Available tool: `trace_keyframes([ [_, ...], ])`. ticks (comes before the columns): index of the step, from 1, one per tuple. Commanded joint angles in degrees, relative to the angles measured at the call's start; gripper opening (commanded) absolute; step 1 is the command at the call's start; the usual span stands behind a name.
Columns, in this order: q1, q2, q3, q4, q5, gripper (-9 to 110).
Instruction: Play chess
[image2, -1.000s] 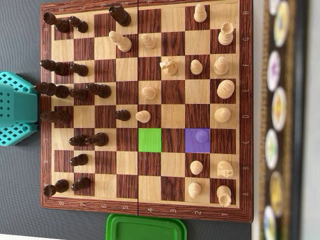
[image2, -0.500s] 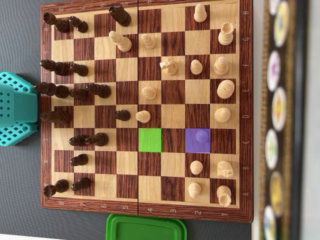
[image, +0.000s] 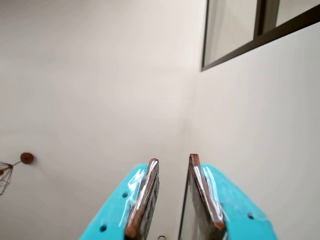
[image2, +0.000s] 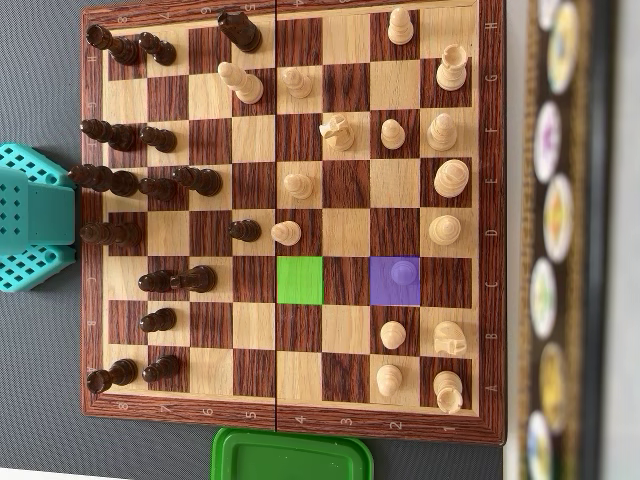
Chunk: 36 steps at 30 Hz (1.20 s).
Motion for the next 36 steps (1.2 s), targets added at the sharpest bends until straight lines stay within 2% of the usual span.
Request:
trace_keyframes([
  [1, 0.09, -0.62, 1.14, 0.00, 0.26, 11],
  [30, 0.18, -1.14, 1.14, 0.70, -0.44, 11],
  [36, 0.18, -0.79, -2.90, 14.59, -4.48, 11],
])
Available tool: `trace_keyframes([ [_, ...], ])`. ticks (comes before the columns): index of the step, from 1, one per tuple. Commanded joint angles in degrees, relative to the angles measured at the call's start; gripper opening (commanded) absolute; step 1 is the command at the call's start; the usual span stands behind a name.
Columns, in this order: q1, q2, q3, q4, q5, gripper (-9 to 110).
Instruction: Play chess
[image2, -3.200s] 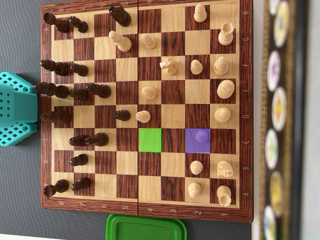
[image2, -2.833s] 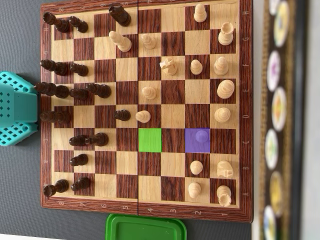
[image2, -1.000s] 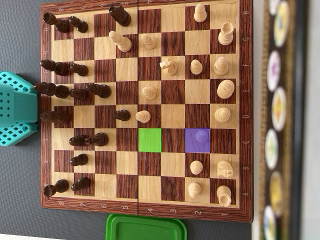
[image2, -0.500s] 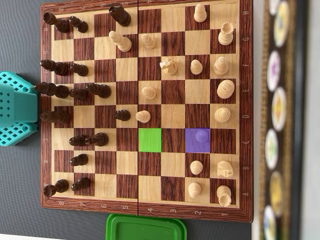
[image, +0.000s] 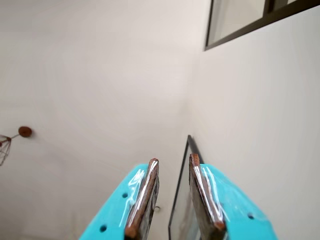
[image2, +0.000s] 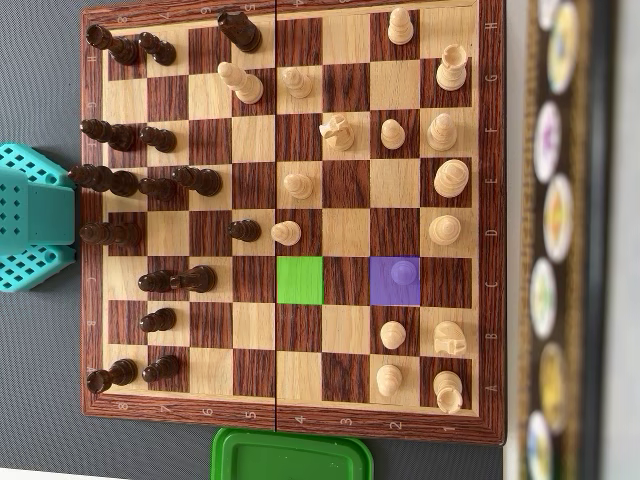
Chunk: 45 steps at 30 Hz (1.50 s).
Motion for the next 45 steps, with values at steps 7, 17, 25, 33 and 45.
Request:
trace_keyframes([
  [7, 0.18, -0.79, -11.87, 35.86, -9.76, 11],
  [17, 0.18, -0.53, -23.20, 79.37, -11.07, 11],
  [25, 0.09, -0.88, -31.29, 117.42, -10.46, 11],
  [33, -0.44, -0.44, -34.19, 142.03, -6.77, 11],
  [45, -0.44, -11.07, -39.46, 161.98, 3.34, 11],
])
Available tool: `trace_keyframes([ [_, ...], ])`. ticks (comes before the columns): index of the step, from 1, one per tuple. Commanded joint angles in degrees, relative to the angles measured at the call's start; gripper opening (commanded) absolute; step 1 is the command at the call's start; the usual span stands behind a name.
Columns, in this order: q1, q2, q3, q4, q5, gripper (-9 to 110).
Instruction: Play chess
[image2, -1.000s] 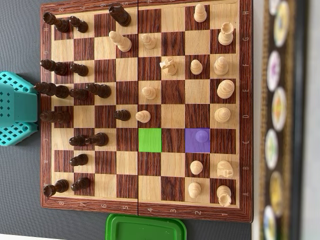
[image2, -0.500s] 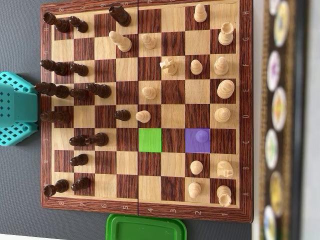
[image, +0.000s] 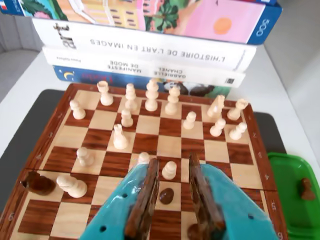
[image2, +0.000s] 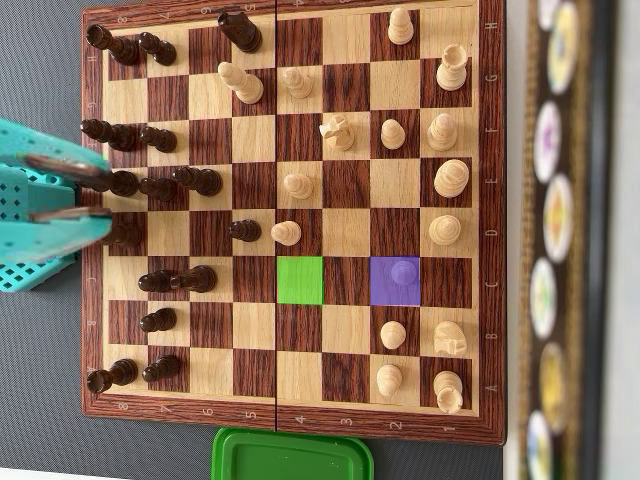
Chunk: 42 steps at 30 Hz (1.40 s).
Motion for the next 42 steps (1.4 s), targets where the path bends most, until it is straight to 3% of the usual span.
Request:
trace_keyframes([
  [1, -0.18, -9.84, -8.26, 5.98, 0.53, 11],
  [16, 0.44, -58.80, -36.74, 10.72, 0.97, 11],
  [33, 3.25, -92.72, -62.23, 11.07, 0.53, 11],
  [42, 5.19, -102.74, -71.37, 18.63, 0.53, 14],
])
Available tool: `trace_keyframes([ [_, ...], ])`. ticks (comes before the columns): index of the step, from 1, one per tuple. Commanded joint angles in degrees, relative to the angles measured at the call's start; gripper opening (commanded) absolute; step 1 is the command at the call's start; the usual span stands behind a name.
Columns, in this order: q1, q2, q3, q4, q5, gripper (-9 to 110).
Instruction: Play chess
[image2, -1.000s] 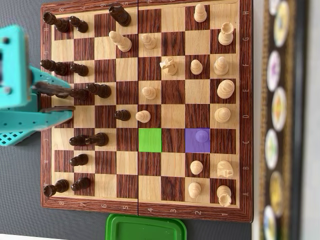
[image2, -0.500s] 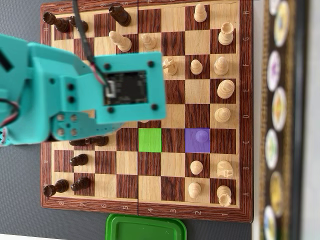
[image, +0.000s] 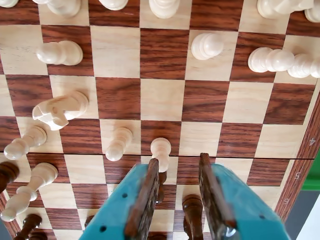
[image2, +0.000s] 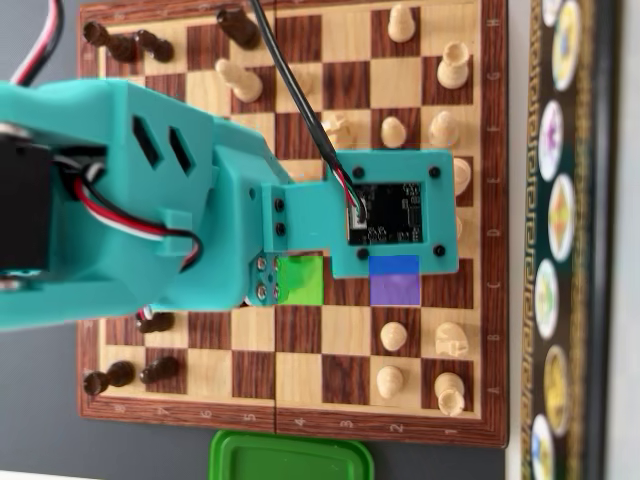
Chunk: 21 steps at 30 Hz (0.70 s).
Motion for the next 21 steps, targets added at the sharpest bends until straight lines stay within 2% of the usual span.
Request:
trace_keyframes([
  [1, 1.14, -1.76, -4.92, 0.62, -0.18, 14],
  [12, 2.37, -14.85, -16.96, 0.44, -0.18, 14],
  [21, 3.34, -18.54, -21.62, 0.70, -0.26, 14],
])
